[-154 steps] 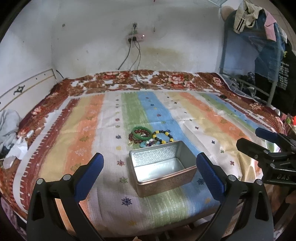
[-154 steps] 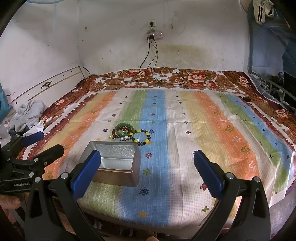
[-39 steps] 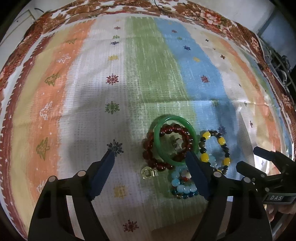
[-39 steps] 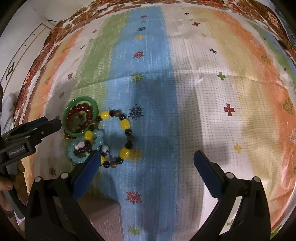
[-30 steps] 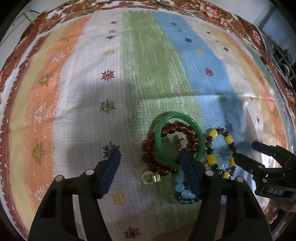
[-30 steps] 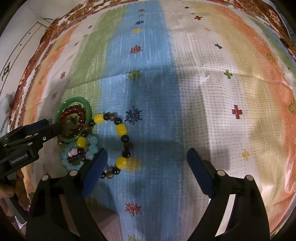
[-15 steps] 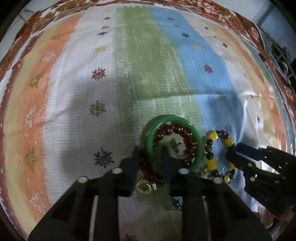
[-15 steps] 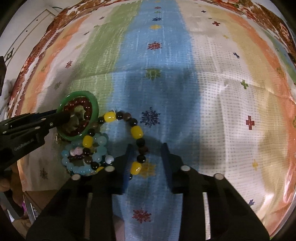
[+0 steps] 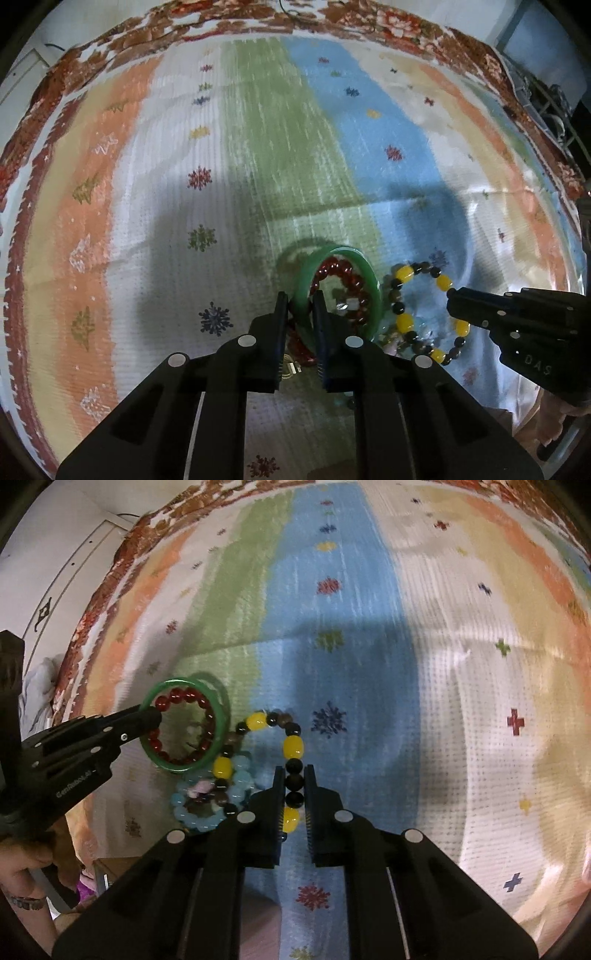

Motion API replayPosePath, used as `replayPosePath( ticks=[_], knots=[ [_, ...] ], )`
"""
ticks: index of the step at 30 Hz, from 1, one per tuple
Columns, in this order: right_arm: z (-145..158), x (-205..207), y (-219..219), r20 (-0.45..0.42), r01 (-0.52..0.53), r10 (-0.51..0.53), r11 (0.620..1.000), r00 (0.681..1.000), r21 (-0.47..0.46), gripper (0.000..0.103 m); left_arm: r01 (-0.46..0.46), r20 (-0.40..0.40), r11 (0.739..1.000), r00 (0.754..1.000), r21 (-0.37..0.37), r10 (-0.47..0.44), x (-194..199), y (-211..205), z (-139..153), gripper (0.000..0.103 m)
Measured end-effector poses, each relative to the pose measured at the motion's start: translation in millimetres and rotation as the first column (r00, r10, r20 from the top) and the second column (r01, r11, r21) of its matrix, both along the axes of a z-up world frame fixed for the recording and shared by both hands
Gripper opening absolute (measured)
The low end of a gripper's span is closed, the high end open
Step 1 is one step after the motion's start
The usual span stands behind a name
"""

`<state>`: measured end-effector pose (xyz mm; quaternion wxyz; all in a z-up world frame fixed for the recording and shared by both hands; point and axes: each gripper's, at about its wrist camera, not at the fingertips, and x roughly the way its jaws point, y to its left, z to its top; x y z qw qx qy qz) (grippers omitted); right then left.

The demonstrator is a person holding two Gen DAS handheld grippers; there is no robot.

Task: Organize jewelry
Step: 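Grasp the yellow-black bead bracelet with the right tool while the left tool grasps the green jade bangle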

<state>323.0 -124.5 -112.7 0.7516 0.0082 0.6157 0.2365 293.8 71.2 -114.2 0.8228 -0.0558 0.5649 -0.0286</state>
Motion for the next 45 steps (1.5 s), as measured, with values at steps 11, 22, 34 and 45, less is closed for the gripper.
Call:
replayPosePath(
  ticks=[11,22,34,45],
  knots=[
    [12.7,-4.3,5.8,0.04,-0.029,0.03,0.999,0.999,-0.019,0.011,0.008,-0.002,0.999,1.0,0.052,-0.008,0.5,4.0,-2.7,0.013],
    [5.5,-2.4,5.1,0.022,-0.024,0.024,1.0,0.999,-0.019,0.011,-0.003,-0.013,0.998,1.0,0.06,0.004,1.6,9.3,-9.6,0.018],
    [-2.9,-0.5,2.6,-0.016,-0.018,0.018,1.0,1.0,0.009,0.011,0.035,-0.017,0.993,0.999,0.11,-0.034,1.3,-4.1,-13.1,0.009],
    [18.0,-7.0,8.5,0.012,-0.048,0.047,0.998,0.999,0.044,0.011,0.049,0.056,0.994,0.997,0.102,-0.055,-5.6,-7.2,19.8,0.007]
  ],
)
